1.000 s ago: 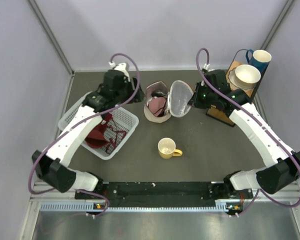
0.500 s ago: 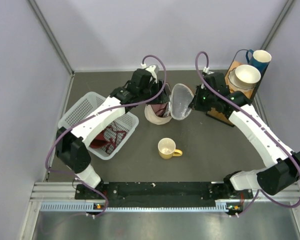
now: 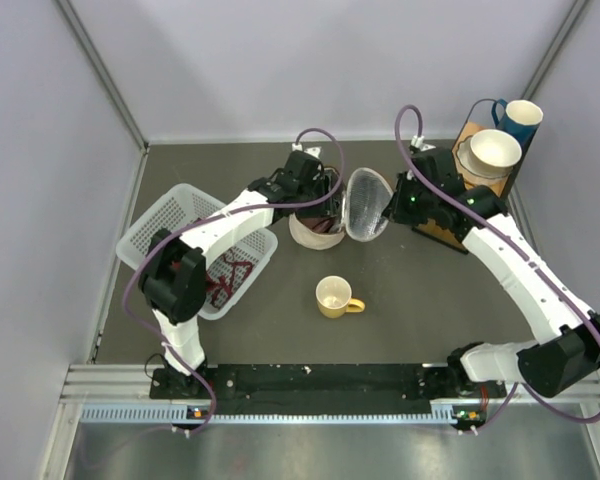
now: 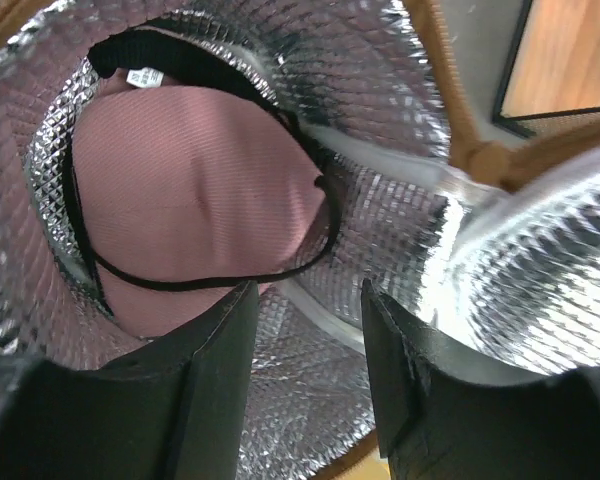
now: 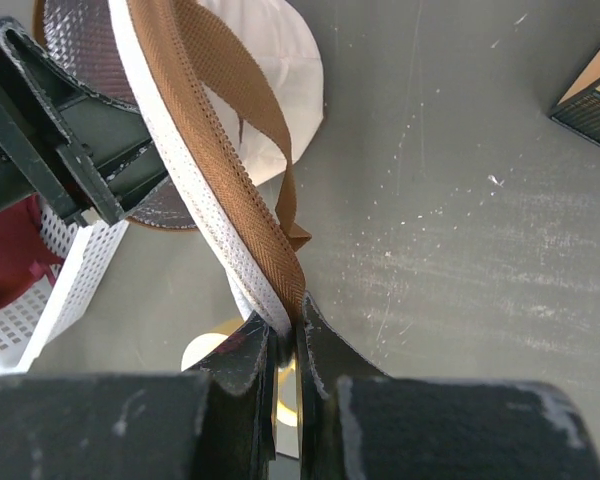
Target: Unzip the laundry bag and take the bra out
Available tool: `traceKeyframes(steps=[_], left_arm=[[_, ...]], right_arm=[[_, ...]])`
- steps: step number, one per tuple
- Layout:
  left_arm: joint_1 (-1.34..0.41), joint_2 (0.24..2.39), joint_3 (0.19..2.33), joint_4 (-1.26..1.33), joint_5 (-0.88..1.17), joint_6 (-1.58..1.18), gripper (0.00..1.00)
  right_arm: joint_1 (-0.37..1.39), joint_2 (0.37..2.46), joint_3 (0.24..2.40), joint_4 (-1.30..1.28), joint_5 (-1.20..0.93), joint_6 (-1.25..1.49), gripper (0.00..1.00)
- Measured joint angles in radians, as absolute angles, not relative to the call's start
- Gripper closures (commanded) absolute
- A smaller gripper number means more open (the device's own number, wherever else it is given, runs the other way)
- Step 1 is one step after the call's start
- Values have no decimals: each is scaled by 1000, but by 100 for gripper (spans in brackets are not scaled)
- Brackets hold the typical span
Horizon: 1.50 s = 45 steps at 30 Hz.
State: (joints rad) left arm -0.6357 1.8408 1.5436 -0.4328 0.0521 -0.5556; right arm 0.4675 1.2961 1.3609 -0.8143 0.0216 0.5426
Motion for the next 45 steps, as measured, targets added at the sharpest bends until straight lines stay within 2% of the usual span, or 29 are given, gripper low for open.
traceKeyframes(steps=[7, 16, 17, 19, 20, 21, 22, 31, 39, 45], left_arm=[[-636, 1851, 1528, -429, 32, -563, 42], [-636, 1965, 1528, -426, 33, -562, 44], [-638, 1977, 1528, -425, 31, -562, 48], [-641, 1996, 1533, -426, 14, -558, 63], [-643, 2003, 1540, -427, 3, -556, 73], [-645, 2009, 1547, -428, -3, -554, 95], [-646, 2016, 1560, -436, -9, -550, 100], [-653, 1980, 1640, -510, 17, -528, 100], [-637, 1738, 1654, -528, 146, -519, 100], [-588, 1639, 1704, -529, 237, -521, 100]], right_arm=[[467, 1276, 1361, -830, 49, 533, 100], [467, 1276, 1361, -831, 52, 533, 100], [467, 1276, 1361, -832, 51, 532, 100], [467, 1276, 1361, -835, 51, 532, 100], [467, 1276, 1361, -836, 51, 532, 100], [467, 1276, 1361, -837, 51, 532, 100], [467, 1276, 1361, -837, 51, 532, 100], [467, 1276, 1361, -838, 53, 531, 100], [467, 1276, 1361, -838, 67, 532, 100], [467, 1277, 1361, -838, 72, 533, 100]])
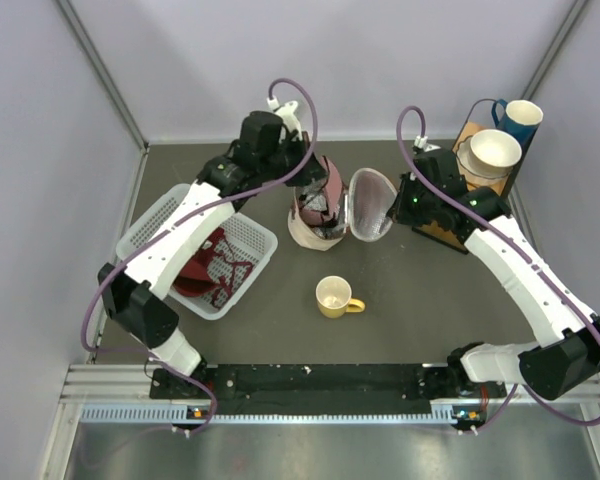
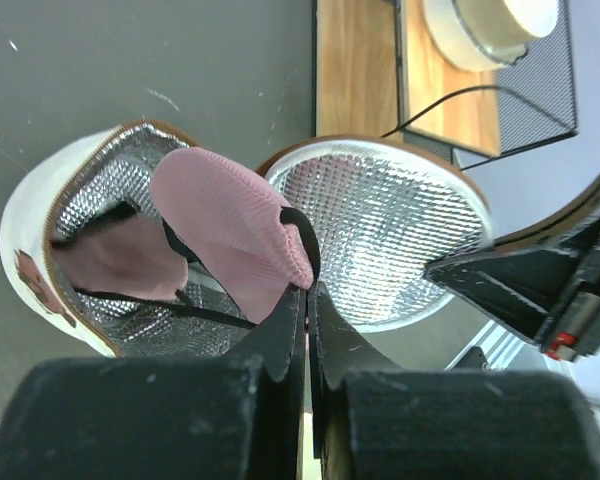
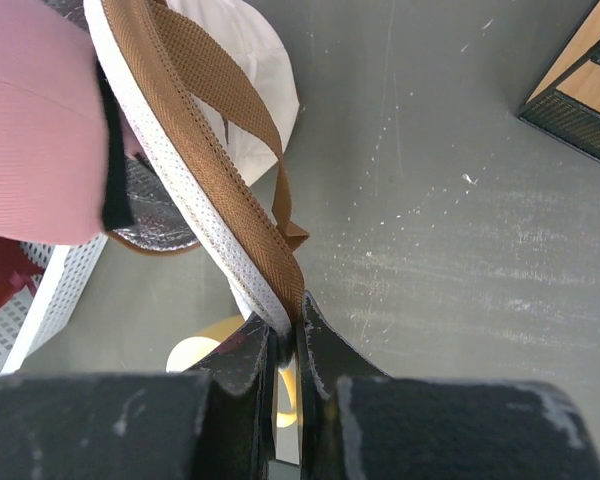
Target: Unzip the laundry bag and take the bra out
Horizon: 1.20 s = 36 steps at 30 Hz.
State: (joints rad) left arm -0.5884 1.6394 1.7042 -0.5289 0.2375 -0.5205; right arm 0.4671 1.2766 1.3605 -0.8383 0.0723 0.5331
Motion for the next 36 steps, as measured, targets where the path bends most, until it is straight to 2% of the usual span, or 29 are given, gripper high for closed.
traceKeyframes(steps=[9, 24, 30, 36], left_arm=[[-501, 1552, 1846, -578, 278, -519, 100], [-244, 1500, 2283, -708, 386, -529, 100], [-132, 1361, 2325, -761, 358, -520, 100], [-99, 1258, 2366, -788, 281, -498, 100]], right_arm=[[467, 1277, 1361, -838, 78, 534, 100], [467, 1280, 1354, -838, 78, 536, 100], [467, 1289, 1354, -838, 73, 535, 100], [467, 1305, 1354, -834, 57, 535, 100]])
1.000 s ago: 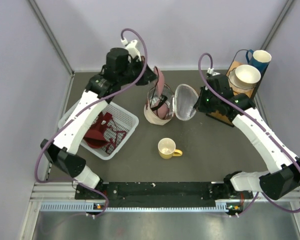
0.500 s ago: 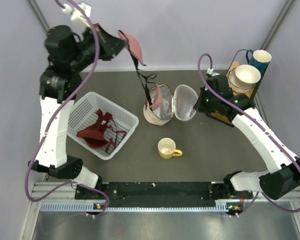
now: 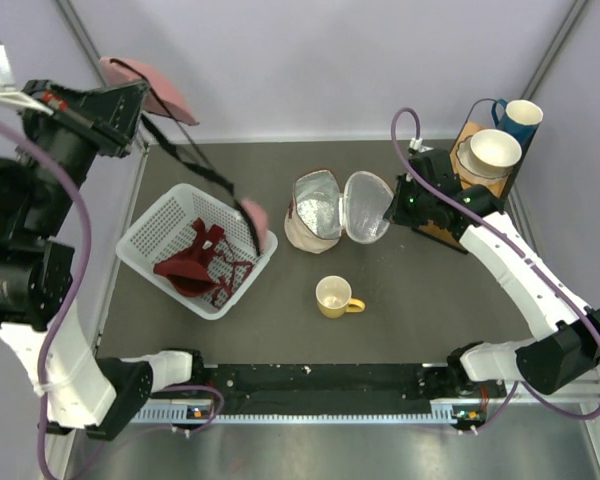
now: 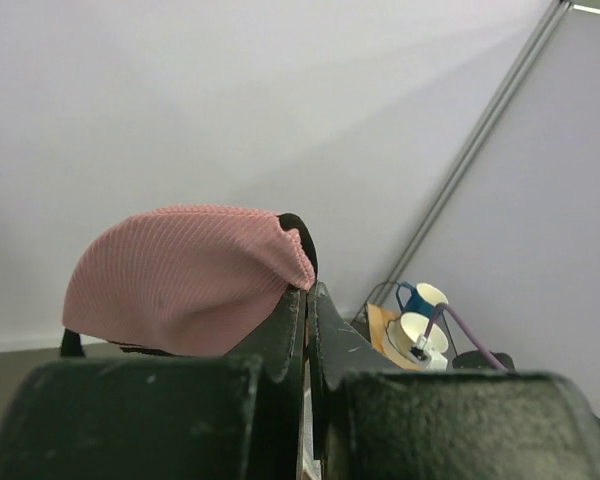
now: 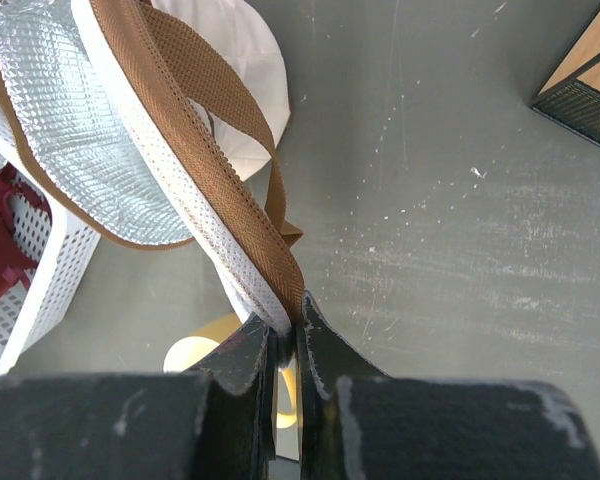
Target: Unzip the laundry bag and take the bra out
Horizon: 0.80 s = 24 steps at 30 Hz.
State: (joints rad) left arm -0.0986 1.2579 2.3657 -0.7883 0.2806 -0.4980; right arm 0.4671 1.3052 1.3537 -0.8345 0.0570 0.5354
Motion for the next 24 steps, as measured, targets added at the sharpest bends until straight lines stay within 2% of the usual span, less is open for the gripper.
traceKeyframes(steps=[13, 24], left_arm=[[-97, 1236, 2362, -853, 145, -435, 100], [-93, 1172, 2090, -847, 51, -389, 100]], right_arm=[[467, 1308, 1348, -827, 39, 535, 100], [467, 1308, 1348, -826, 24, 536, 100]])
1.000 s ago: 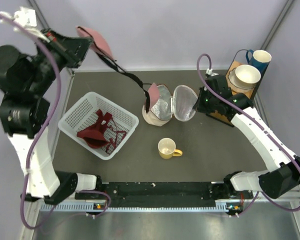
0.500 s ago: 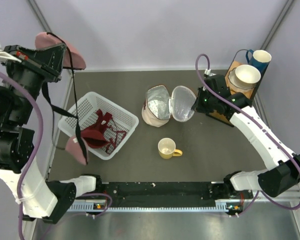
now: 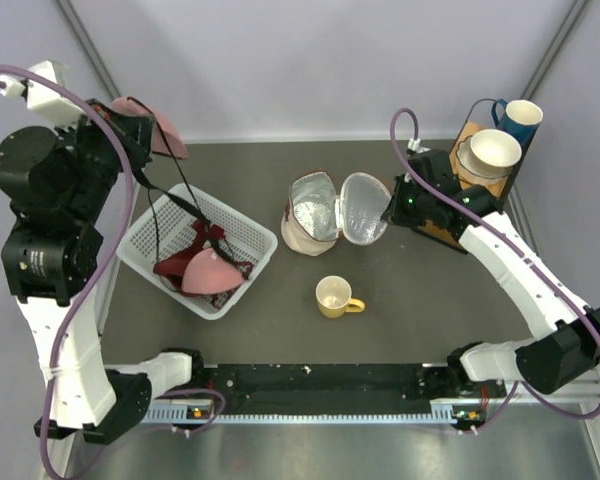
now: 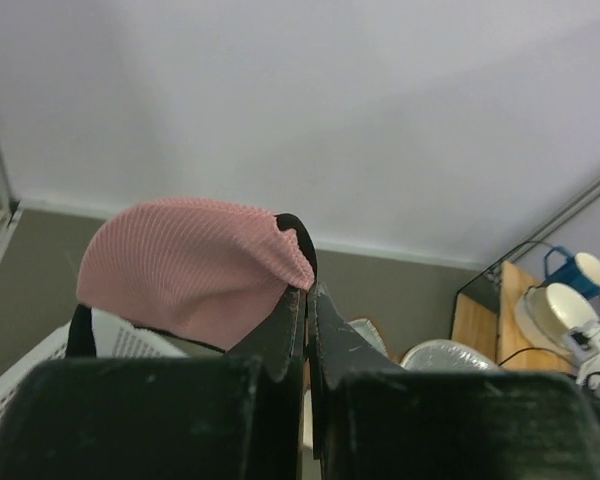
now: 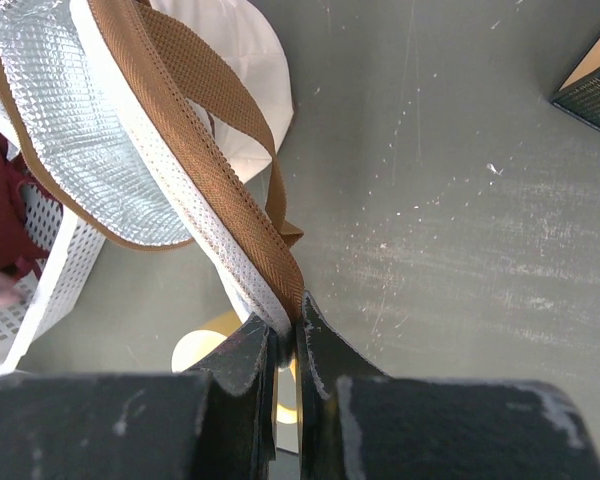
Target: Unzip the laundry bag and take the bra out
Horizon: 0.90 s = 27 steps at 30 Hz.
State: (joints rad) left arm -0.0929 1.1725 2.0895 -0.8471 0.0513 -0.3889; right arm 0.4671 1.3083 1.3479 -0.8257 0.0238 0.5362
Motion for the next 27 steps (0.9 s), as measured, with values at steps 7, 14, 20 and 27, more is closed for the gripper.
traceKeyframes(steps=[7, 14, 20, 27], left_arm=[[-93, 1087, 1855, -822, -35, -368, 100], [-84, 1088, 1717, -813, -88, -341, 100], [-68, 1093, 1584, -775, -110, -315, 100], [-60, 1136, 1394, -744, -73, -336, 100]], right_arm=[[467, 1311, 1347, -824, 20, 543, 100], [467, 1312, 1335, -813, 16, 544, 100], [467, 1312, 1333, -808, 12, 543, 100], [467, 1312, 1307, -801, 14, 546, 100]])
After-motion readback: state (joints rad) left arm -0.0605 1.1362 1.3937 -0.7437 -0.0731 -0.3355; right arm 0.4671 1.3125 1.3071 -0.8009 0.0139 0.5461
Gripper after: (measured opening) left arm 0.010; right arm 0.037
